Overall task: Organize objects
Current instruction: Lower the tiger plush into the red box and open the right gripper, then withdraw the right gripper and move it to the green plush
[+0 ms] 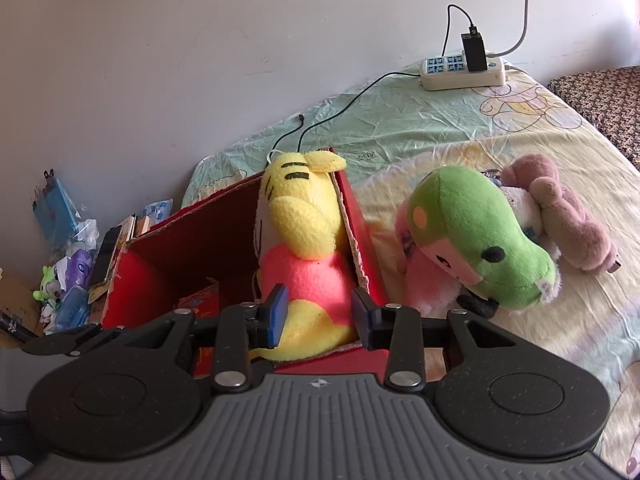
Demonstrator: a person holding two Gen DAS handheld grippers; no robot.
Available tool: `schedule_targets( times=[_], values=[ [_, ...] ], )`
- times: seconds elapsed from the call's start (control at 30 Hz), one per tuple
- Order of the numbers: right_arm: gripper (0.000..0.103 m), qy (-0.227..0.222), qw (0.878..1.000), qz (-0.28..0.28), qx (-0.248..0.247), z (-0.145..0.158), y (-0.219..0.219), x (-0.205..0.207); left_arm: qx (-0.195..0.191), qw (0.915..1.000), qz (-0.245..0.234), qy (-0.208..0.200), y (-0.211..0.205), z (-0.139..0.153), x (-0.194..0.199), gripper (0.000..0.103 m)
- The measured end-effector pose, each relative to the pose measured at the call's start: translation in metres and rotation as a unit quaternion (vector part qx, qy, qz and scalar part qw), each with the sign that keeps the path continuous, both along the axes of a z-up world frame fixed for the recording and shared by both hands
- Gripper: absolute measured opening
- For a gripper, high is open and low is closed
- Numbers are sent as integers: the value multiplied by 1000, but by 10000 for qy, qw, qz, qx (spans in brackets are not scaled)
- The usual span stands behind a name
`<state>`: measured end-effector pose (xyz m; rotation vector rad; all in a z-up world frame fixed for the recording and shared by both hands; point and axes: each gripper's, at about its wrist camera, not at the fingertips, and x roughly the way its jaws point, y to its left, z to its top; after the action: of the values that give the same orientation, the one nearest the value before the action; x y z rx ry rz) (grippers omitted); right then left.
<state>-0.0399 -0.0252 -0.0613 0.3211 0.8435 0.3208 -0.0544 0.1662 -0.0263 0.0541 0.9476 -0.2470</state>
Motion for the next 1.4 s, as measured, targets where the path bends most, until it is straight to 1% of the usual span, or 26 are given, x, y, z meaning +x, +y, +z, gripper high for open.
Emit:
schedule_targets(
  times=[0.23, 0.47, 0.6, 0.7, 0.73, 0.83, 1.0, 1.23, 1.33, 1.4],
  values=[
    [39, -78, 10000, -1, 57, 7, 0, -15, 97, 9999, 25, -60, -2, 8, -11, 96],
    [39, -71, 9999, 94, 10, 7, 1, -31, 15, 9999, 121, -34, -3, 14, -26, 96],
    [39, 3, 9999, 103, -21, 2, 0, -39, 154, 9997, 131, -114, -11, 13, -37, 96],
    [39, 92, 9999, 61, -16, -3, -3, -42, 109, 9999, 107, 5, -15, 6, -39, 96],
    [39, 121, 9999, 41, -8, -4, -4, -43, 161, 9998, 118, -31, -18, 5, -41, 99],
    [39, 214, 9998, 30, 16, -11, -9, -46, 126, 9998, 117, 52, -25, 1, -44, 99],
    [39, 406, 9990, 136, 120, -23, -17, -42, 297, 9991, 243, 155, -35, -7, -46, 99],
    [39, 637, 9960, 572, 264, -36, -32, -32, 406, 9967, 564, 431, -57, -21, -41, 100],
    [39, 740, 9941, 747, 281, -41, -41, -30, 524, 9946, 732, 512, -71, -28, -41, 100],
    [39, 828, 9923, 876, 283, -45, -48, -27, 492, 9934, 825, 631, -79, -33, -38, 100]
  ],
)
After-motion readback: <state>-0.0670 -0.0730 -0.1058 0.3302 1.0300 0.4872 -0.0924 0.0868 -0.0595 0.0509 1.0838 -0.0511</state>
